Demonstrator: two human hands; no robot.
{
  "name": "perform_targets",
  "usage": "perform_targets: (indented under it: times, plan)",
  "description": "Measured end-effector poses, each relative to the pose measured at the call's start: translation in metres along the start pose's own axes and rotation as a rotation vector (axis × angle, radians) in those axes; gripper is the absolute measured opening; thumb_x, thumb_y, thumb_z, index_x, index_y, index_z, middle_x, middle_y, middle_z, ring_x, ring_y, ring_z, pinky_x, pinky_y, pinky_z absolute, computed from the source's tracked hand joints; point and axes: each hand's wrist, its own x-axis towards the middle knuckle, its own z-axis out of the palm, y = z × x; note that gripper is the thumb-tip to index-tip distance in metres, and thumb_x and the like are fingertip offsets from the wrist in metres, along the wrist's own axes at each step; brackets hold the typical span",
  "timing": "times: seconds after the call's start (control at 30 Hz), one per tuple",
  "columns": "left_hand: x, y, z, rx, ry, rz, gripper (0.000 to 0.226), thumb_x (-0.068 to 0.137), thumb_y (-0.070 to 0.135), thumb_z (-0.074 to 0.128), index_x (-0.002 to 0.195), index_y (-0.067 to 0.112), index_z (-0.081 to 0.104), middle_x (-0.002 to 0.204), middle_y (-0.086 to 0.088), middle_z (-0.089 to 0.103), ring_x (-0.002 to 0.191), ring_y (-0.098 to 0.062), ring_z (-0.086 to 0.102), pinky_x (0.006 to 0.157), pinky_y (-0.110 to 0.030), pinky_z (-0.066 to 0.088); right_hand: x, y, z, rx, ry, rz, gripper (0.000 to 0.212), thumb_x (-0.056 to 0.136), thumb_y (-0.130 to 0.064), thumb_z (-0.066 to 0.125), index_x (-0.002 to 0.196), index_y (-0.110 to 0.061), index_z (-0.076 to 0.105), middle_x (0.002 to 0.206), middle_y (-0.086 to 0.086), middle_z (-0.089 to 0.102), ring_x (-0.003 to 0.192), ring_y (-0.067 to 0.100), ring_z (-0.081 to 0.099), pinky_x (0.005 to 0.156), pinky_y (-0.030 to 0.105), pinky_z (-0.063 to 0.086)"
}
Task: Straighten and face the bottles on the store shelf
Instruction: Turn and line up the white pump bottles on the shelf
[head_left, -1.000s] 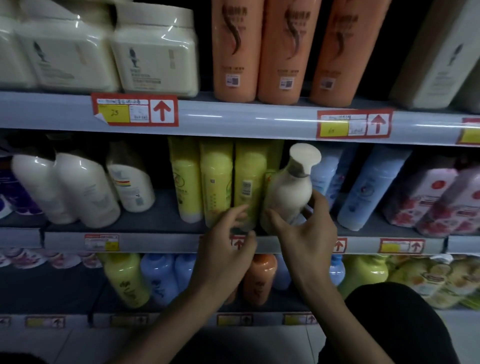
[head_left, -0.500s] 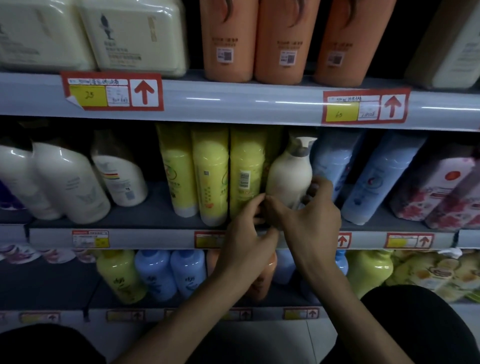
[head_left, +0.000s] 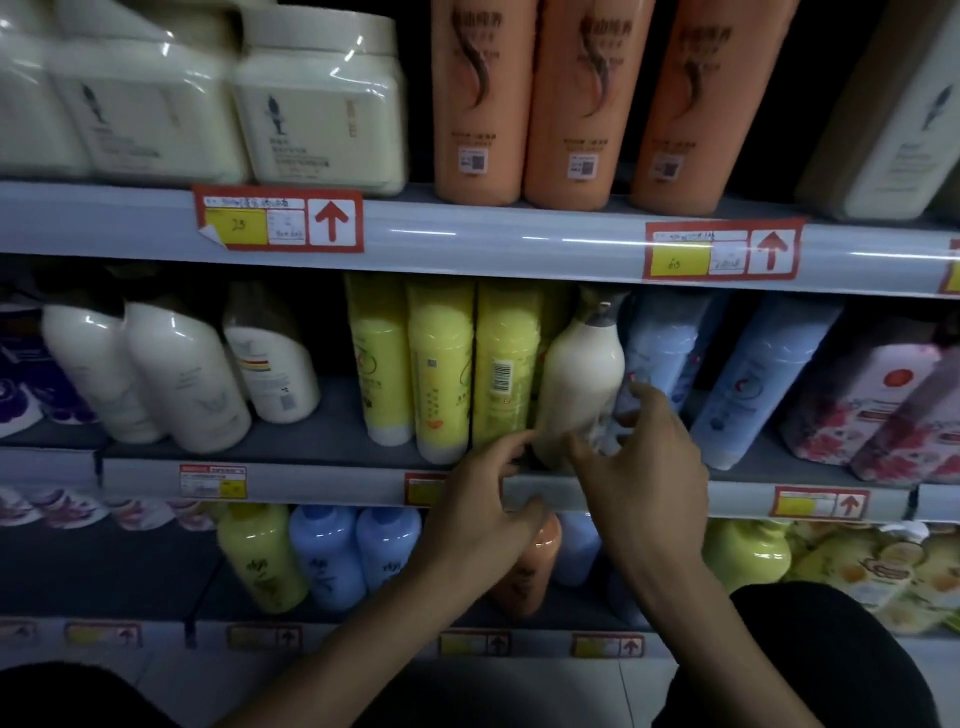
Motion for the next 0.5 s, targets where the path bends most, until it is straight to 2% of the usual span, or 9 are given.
perform_targets:
  times: [0.13,0.27,0.4,0.5]
  plan:
    - [-0.015,-0.008,-0.029,0.120,0.071,0.043,0.062,0.086,0.020,0.073,0.141,0.042,0.055,0.135,0.026,0.058,0.125,0.010,0.051,0.106,-0.017,0.044,-0.021,-0.014,-0.008,-0.056,0.008,-0.112,0.053,0.083,-0.038,0.076,0.131,-0.027,0.059,0.121,0.003,0.067,0.099,0.030,0.070,0.075,0.047,0.058]
    - [-0.026,-0.015,-0.069,0.251,0.115,0.101,0.063,0.083,0.048,0.062,0.145,0.044,0.050,0.141,0.028,0.051,0.130,0.005,0.051,0.106,-0.024,0.046,-0.037,-0.043,0.000,-0.065,-0.068,-0.206,0.043,0.080,-0.040,0.079,0.118,-0.028,0.062,0.109,0.002,0.067,0.093,0.031,0.070,0.070,0.046,0.057]
    - [-0.036,-0.027,-0.110,0.363,0.186,0.110,0.060,0.088,0.049,0.069,0.144,0.043,0.051,0.139,0.028,0.051,0.125,0.006,0.051,0.100,-0.018,0.046,-0.047,-0.076,0.020,-0.049,-0.186,-0.303,0.044,0.082,-0.039,0.077,0.123,-0.030,0.063,0.113,-0.001,0.067,0.094,0.028,0.070,0.070,0.043,0.058]
    - [-0.041,-0.041,-0.137,0.412,0.242,0.067,0.061,0.088,0.054,0.068,0.145,0.044,0.049,0.140,0.024,0.052,0.126,0.001,0.051,0.099,-0.025,0.049,-0.053,-0.101,0.041,-0.043,-0.255,-0.383,0.041,0.084,-0.038,0.074,0.123,-0.031,0.063,0.116,-0.003,0.066,0.095,0.027,0.070,0.072,0.042,0.057]
